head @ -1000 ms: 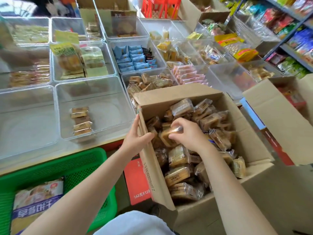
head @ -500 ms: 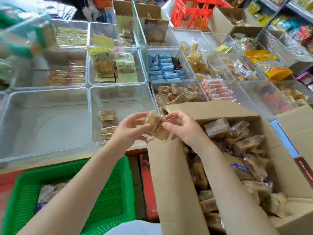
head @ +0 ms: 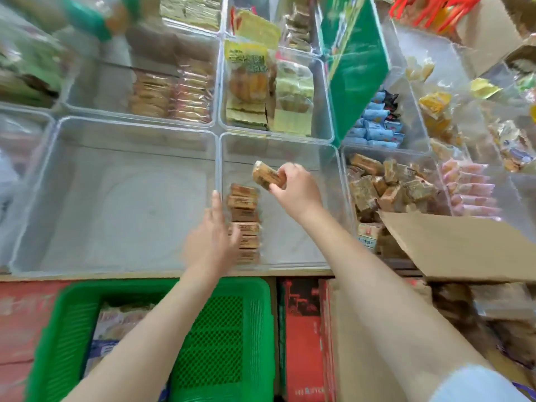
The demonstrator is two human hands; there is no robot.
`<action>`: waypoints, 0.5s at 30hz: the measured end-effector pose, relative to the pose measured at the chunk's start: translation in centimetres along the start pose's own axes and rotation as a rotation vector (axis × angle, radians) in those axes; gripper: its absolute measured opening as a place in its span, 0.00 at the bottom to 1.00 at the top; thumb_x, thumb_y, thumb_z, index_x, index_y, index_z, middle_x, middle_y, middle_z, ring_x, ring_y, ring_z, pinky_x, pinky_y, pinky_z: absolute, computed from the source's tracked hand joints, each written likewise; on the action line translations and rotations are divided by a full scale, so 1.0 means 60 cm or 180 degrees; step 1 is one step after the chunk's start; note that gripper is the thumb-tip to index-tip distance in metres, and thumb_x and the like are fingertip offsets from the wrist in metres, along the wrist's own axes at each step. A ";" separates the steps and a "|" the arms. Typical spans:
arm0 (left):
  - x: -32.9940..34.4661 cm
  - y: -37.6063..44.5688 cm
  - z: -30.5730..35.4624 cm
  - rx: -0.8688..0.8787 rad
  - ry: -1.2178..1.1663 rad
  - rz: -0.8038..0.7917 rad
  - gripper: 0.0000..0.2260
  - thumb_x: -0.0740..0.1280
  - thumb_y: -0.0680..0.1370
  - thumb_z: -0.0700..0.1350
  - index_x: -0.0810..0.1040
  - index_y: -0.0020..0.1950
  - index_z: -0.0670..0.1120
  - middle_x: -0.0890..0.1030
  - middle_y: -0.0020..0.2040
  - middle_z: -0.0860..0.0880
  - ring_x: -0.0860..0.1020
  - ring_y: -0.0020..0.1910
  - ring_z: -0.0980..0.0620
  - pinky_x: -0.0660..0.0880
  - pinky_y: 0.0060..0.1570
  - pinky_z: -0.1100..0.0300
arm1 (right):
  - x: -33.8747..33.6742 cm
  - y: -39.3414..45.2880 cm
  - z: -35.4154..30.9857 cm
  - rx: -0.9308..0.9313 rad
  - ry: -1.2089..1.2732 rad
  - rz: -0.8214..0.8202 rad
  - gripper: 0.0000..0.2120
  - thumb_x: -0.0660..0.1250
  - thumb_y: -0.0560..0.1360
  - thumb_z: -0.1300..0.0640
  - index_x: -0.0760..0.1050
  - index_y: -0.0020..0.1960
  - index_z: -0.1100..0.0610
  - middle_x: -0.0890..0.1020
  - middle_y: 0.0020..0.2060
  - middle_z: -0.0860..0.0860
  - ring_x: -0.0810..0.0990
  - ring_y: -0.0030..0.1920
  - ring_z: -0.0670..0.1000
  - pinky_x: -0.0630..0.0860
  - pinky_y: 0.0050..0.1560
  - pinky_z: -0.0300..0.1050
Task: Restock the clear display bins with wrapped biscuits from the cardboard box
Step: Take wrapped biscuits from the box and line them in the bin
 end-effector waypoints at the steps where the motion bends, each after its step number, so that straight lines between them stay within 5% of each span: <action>1: 0.000 0.000 0.001 0.0027 0.0017 0.0038 0.36 0.58 0.83 0.57 0.42 0.83 0.47 0.71 0.72 0.40 0.80 0.54 0.36 0.76 0.47 0.46 | 0.024 0.021 -0.005 -0.0013 -0.0078 -0.0068 0.12 0.70 0.77 0.53 0.75 0.56 0.58 0.78 0.54 0.55 0.78 0.52 0.57 0.71 0.48 0.47; 6: -0.007 -0.001 -0.004 0.0026 0.0084 0.0159 0.35 0.57 0.83 0.54 0.41 0.83 0.47 0.76 0.60 0.42 0.79 0.43 0.40 0.69 0.36 0.52 | 0.125 0.098 -0.013 -0.0119 -0.0377 -0.0495 0.12 0.69 0.78 0.57 0.74 0.59 0.62 0.77 0.57 0.58 0.77 0.56 0.61 0.71 0.51 0.51; 15: -0.006 0.001 0.004 0.0095 0.0603 0.0132 0.37 0.56 0.82 0.55 0.39 0.82 0.43 0.75 0.61 0.42 0.79 0.41 0.44 0.64 0.33 0.54 | 0.210 0.110 -0.038 -0.0451 -0.0906 -0.1041 0.20 0.58 0.82 0.62 0.71 0.73 0.54 0.72 0.64 0.61 0.74 0.64 0.64 0.73 0.60 0.52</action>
Point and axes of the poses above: each hand's wrist, its own y-axis towards the middle knuckle, its own x-axis out of the palm, z = x × y, the point moved 10 cm from there along y, towards the middle knuckle
